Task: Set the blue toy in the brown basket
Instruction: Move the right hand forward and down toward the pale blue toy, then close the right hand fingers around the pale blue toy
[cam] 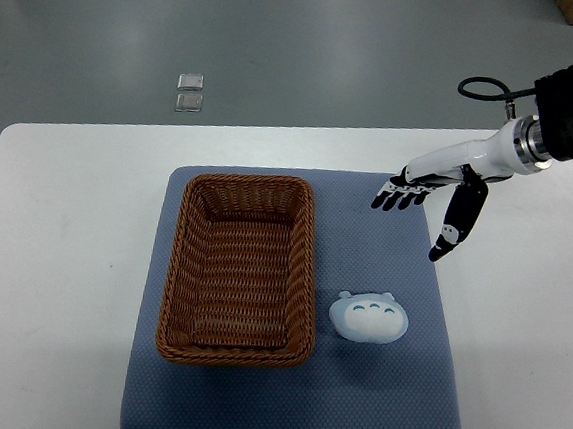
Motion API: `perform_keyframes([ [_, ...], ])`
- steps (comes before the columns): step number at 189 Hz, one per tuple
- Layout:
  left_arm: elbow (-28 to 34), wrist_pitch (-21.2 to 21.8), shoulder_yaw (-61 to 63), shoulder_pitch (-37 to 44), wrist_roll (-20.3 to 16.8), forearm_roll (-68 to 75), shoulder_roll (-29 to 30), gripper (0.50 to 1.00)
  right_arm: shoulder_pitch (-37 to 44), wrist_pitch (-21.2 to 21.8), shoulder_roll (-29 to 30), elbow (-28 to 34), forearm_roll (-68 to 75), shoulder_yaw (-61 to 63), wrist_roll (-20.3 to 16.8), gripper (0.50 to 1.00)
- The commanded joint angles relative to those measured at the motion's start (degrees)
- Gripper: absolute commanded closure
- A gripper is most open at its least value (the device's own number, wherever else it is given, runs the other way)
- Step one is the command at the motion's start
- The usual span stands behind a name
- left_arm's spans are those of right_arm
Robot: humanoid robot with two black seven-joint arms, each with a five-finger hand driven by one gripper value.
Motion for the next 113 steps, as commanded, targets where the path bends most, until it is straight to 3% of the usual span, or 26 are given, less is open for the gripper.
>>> perform_keyframes([
  [1,0.0,0.0,0.0,0.0,0.0,-0.1,0.0,0.5,2.1,0.0,1.0,2.4,2.2,-1.1,-0.1,0.579],
  [39,0.0,0.0,0.0,0.0,0.0,-0.1,0.0,0.5,1.8,-0.5,4.4,2.2,3.1,-2.9,-0.4,0.581],
  [113,0.1,0.0,0.1,0.0,0.1,-0.1,0.0,0.5,-8.8,-10.0,4.0,1.9,-1.0,-4.2,-1.7,0.581],
])
